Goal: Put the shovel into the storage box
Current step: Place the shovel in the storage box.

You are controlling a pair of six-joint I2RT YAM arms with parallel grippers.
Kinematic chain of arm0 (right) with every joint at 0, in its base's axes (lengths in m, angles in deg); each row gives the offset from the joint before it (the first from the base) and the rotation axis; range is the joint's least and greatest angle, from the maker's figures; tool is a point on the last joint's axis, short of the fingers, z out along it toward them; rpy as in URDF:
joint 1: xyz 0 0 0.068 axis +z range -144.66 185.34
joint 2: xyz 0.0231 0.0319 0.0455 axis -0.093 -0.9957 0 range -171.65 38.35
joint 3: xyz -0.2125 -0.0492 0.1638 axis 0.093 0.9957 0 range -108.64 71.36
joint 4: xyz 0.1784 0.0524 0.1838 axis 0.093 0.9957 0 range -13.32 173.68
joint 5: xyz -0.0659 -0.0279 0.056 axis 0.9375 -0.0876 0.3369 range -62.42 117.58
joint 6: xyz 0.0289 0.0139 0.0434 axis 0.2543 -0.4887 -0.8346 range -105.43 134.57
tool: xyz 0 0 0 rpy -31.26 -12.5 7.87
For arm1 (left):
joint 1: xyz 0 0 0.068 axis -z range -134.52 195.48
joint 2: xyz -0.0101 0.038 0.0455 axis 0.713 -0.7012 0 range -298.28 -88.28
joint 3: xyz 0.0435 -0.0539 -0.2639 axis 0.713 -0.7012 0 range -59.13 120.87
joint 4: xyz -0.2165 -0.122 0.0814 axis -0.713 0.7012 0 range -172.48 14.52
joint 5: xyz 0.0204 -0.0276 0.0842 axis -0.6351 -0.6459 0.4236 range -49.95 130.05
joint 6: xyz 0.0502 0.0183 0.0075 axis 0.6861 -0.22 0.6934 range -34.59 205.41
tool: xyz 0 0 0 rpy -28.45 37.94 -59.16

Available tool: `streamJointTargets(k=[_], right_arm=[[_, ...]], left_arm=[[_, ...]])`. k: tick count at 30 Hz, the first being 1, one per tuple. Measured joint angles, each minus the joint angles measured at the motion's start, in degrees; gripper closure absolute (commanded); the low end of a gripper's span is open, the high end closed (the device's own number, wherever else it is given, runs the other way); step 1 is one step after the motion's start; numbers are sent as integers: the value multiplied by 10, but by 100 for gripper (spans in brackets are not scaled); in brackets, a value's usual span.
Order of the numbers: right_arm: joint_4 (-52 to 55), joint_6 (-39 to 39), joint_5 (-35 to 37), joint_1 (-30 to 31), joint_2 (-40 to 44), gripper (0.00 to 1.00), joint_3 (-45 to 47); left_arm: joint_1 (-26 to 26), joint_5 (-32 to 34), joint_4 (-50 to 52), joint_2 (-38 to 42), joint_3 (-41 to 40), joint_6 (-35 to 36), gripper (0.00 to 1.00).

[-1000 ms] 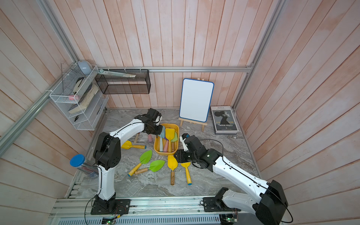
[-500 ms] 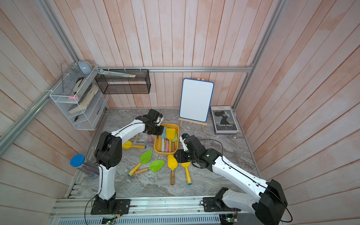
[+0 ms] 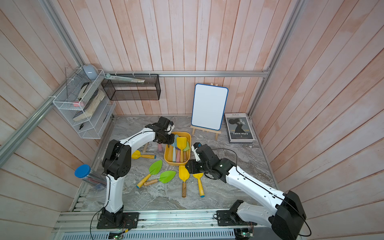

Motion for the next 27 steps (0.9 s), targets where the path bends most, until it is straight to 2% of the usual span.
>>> streamJointTargets(k=[16, 27], right_arm=[[0, 2, 0, 0, -7, 47, 0], [0, 2, 0, 0, -8, 47, 0]], left_arm=[[5, -10, 0, -5, 5, -20, 46], [21, 28, 35, -24, 48, -34, 32]])
